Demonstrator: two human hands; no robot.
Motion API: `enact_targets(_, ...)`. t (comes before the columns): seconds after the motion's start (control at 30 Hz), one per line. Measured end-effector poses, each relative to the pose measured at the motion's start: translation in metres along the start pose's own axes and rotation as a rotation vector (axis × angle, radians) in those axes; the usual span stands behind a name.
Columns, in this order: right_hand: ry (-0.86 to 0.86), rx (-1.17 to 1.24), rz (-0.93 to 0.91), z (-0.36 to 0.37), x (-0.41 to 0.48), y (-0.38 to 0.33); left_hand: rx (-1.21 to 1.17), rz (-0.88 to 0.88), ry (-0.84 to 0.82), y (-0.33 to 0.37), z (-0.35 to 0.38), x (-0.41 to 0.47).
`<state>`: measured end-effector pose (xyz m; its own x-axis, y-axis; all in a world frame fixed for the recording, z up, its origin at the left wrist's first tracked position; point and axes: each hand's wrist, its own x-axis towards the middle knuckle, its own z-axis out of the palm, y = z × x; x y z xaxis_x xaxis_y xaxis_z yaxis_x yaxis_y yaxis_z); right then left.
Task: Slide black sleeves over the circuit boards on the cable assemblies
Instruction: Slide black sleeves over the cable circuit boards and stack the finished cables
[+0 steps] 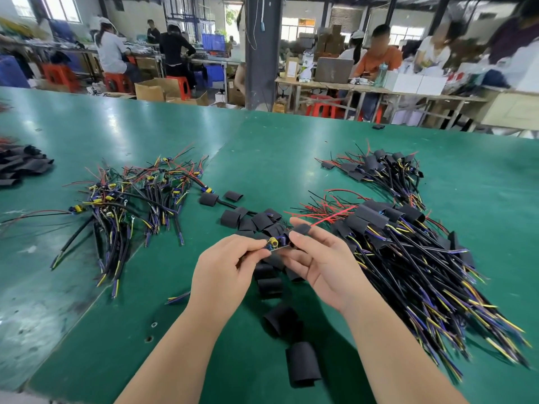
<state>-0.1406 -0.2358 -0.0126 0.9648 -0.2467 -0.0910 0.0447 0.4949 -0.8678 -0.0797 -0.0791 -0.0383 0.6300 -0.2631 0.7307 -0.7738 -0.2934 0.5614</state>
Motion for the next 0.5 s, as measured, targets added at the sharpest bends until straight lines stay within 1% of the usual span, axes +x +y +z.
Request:
enact_targets(0.1,-0.003,-0.039,-0.003,0.001,-0.0008,-0.0018,-0.023,-0.018,0.003,0.0006,-0.0006,-0.0001)
enact_targets(0.23,0.077,-0.131,-0.067,-0.0002,0.0001,0.0021,-0.011,-0.003,-0.01,0.0009,-0.0013,-0.0005)
enact_targets(0.33,0.081,-0.105,-0.101,0.0005,0.0002,0.002,0.013,0.039,-0.034,0.0017,-0.0011,-0.0003)
enact_targets(0.5,0.102,-0.1,-0.08,-0.0004,0.0015,0.0,0.051,0.121,-0.032,0.0054,-0.0011,-0.0001)
